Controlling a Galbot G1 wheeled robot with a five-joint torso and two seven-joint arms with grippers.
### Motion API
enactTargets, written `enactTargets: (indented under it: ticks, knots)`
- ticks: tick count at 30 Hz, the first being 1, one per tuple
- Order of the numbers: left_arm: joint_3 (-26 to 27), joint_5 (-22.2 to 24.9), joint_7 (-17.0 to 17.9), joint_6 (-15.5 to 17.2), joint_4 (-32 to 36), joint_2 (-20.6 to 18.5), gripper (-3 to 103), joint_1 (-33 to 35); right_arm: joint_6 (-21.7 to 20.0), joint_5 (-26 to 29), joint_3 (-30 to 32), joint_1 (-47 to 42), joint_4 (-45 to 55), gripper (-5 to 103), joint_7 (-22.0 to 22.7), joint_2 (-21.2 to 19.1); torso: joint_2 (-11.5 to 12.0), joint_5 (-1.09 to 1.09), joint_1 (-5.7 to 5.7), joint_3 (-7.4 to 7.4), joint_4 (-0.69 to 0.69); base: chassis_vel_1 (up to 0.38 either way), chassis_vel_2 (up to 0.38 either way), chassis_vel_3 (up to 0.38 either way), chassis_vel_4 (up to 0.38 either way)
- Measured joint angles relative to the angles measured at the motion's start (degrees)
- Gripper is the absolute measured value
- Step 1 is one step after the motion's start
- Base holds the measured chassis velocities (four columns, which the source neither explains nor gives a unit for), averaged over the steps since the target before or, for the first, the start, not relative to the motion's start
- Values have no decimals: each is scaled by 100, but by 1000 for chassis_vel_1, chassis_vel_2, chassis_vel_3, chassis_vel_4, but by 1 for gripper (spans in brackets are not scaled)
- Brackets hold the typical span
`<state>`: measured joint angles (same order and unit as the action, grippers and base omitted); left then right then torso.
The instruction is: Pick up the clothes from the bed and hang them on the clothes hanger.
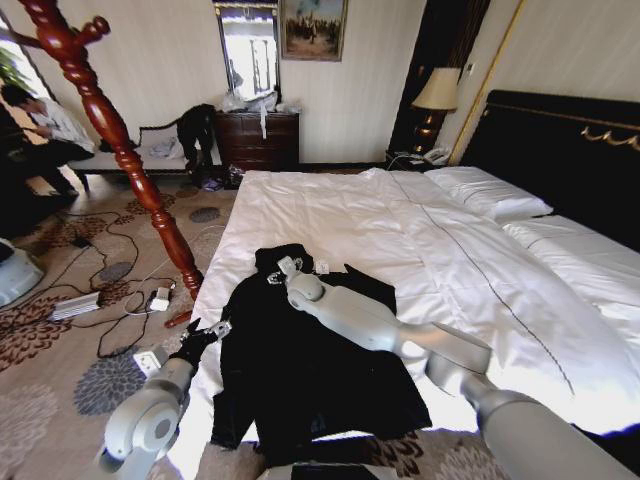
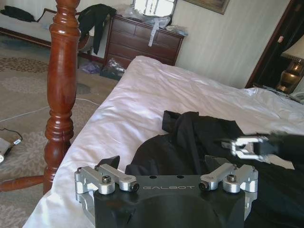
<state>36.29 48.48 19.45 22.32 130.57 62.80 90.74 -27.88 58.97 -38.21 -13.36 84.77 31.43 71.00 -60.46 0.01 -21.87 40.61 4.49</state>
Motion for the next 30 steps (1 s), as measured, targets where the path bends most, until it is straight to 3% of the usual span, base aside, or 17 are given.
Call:
enactTargets:
  ticks: [3,6,13,30]
  knots:
    - [-28,18,3,0,-65,2,100,-63,46,106,96,-208,216,100,16,-153,0,0,0,0,2,0,0,0,0]
    - [-80,26,7,2,-101,19,100,-97,140,-219,142,-290,-59,100,19,49,0,-1,0,0,-4,0,0,0,0]
    - [20,69,13,12,-41,-23,100,-52,404,-2001,55,-11,-1635,100,-187,826,0,-2,-1,1,-3,0,0,0,0]
    - [56,115,17,15,-14,-26,100,-39,258,-2047,-139,171,-2839,100,-237,1491,0,-2,-1,1,-4,0,0,0,0]
